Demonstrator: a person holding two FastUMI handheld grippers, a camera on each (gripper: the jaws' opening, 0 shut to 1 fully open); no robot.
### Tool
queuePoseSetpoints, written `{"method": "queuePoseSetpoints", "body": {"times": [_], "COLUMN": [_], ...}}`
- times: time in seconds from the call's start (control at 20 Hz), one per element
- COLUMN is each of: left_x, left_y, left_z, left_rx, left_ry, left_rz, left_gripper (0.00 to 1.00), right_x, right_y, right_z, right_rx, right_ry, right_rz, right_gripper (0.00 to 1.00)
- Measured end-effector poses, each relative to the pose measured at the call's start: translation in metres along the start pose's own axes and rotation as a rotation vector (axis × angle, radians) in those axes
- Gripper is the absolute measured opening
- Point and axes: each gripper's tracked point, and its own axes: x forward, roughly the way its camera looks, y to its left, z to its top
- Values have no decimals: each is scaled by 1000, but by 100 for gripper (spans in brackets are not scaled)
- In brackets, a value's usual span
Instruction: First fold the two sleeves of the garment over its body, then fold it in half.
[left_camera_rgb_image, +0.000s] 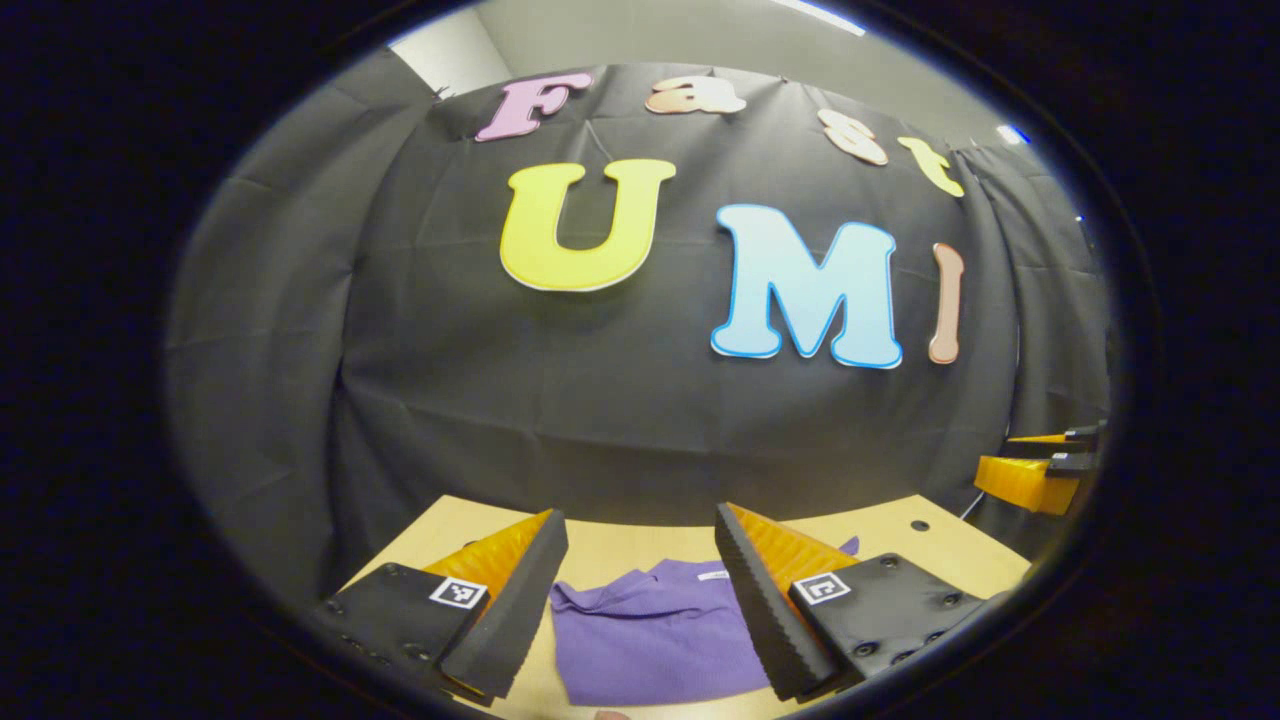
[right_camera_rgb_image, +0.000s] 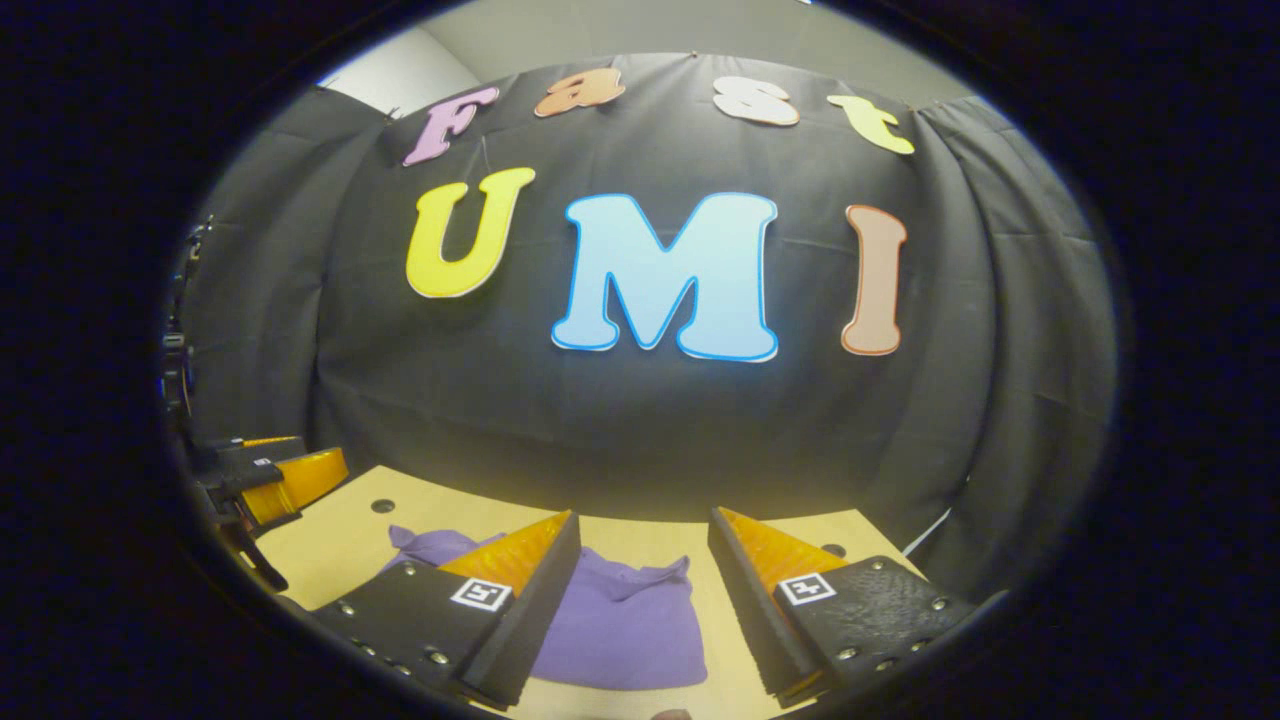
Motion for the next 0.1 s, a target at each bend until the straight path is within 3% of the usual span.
{"method": "queuePoseSetpoints", "body": {"times": [0.1], "left_x": [-17], "left_y": [-6], "left_z": [4], "left_rx": [5], "left_ry": [-12], "left_rz": [-24], "left_gripper": [95], "right_x": [-22], "right_y": [4], "right_z": [1], "right_rx": [3], "right_ry": [-4], "right_rz": [-13], "right_gripper": [82]}}
